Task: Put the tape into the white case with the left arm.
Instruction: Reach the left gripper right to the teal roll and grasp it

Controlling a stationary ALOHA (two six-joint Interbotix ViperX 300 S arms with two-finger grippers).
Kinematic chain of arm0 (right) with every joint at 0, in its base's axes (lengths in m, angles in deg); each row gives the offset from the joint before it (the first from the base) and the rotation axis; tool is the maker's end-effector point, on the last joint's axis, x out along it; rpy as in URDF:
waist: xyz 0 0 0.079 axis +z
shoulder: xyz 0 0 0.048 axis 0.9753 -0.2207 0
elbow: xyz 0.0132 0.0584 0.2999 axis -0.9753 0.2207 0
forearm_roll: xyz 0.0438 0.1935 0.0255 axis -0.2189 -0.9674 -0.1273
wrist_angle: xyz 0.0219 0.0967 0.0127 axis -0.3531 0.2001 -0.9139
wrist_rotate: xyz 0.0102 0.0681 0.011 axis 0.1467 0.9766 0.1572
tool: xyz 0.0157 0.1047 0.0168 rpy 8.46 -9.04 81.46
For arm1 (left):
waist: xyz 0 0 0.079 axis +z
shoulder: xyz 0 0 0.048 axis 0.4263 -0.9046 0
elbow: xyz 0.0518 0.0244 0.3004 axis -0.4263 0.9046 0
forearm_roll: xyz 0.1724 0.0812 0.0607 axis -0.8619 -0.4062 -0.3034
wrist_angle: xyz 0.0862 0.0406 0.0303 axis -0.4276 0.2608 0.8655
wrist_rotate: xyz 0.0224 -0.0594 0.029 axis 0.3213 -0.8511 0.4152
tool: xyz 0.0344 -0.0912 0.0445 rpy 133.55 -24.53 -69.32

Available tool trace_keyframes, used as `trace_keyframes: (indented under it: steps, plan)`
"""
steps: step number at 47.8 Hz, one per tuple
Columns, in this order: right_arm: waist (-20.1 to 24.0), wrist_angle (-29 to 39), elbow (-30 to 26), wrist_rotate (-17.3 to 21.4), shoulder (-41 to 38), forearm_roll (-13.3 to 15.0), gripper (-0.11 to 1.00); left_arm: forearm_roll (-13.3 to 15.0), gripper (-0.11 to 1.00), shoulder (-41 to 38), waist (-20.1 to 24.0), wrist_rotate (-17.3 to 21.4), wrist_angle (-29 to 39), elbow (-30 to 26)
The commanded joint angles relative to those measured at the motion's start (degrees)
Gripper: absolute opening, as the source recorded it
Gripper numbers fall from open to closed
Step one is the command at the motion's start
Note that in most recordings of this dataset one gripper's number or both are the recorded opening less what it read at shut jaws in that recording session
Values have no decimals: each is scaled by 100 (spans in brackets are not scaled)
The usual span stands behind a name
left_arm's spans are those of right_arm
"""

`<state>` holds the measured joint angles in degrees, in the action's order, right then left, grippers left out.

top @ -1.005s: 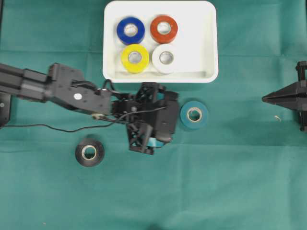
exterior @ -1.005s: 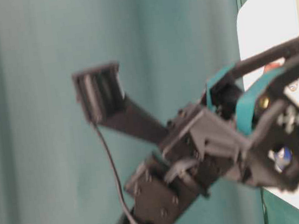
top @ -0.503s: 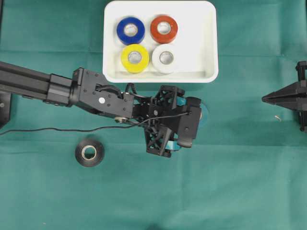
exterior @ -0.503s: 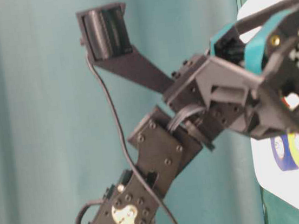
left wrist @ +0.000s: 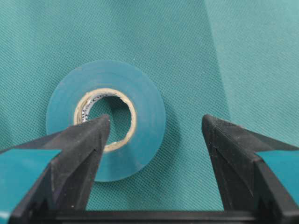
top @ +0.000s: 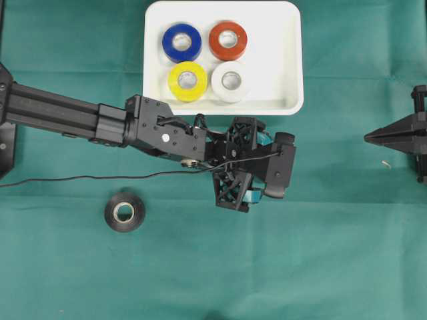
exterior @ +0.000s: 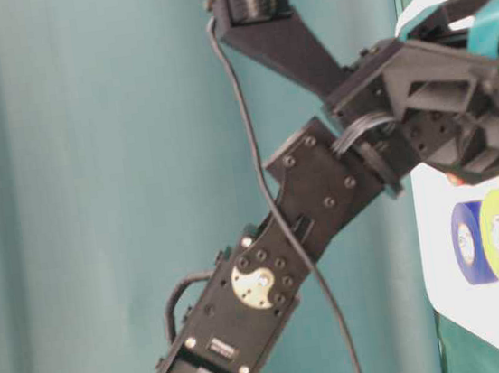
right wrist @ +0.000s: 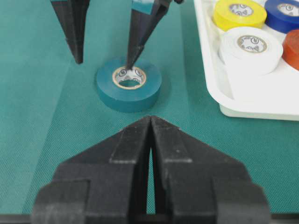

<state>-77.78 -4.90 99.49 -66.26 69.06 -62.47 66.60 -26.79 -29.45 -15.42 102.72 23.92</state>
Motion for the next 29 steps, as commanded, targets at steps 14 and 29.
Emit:
trace_keyframes:
  steps: [14,29]
  plan:
    - [-9,-35,-53,0,-35,9,-9,-9,79,-193,62,0,264,-413]
    - [-9,-26,-53,0,-35,9,-9,-9,79,-308,70,-18,642,-633]
